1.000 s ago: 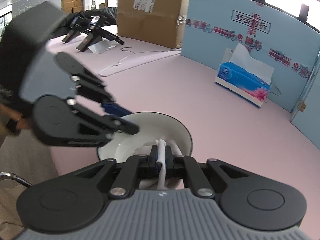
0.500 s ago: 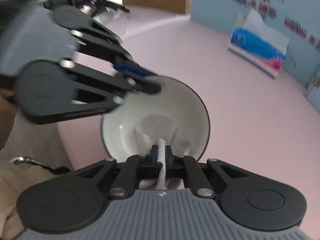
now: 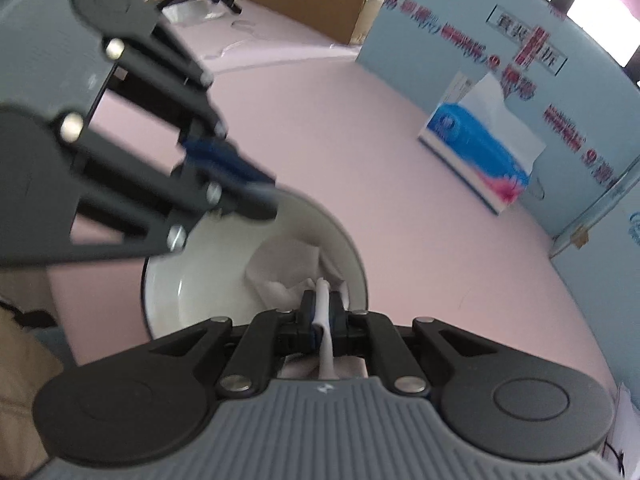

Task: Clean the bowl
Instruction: 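Continue circling the cloth inside the bowl with the right gripper while the left gripper holds the rim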

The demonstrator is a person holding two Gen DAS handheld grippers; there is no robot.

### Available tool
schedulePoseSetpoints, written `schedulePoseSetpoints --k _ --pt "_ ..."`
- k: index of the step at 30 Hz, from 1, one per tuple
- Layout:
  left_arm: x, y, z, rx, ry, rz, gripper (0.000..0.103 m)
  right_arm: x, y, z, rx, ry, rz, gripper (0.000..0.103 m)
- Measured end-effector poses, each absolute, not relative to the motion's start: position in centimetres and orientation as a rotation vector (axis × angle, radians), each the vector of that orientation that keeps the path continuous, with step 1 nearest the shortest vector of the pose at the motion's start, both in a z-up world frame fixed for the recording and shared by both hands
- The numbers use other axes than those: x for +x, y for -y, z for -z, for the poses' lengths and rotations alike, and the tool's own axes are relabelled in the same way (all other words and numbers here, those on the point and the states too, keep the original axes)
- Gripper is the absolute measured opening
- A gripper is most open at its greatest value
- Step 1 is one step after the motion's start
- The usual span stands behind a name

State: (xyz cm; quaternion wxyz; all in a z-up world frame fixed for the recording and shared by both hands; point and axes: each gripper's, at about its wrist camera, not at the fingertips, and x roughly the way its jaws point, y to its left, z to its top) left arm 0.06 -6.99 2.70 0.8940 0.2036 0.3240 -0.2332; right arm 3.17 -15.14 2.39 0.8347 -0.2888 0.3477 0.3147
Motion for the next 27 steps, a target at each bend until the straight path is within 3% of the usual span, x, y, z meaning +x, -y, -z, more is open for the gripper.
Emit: schedulePoseSetpoints --k 6,23,27 --pt "0.2 6.5 -2.6 0.399 -0.675 0.485 0.013 3.2 14.4 -3.0 -0.624 -0.695 -0.685 0.005" --pt "1.2 6.1 -1.9 0.377 -0.693 0.493 0.013 2.8 16.5 -2.1 -0.545 -0.859 -0.672 0.006" --pt "1.9 5.8 -1.4 0.342 -0.722 0.481 0.018 2.4 16.4 -2.6 -0.478 -0.840 -0.687 0.006"
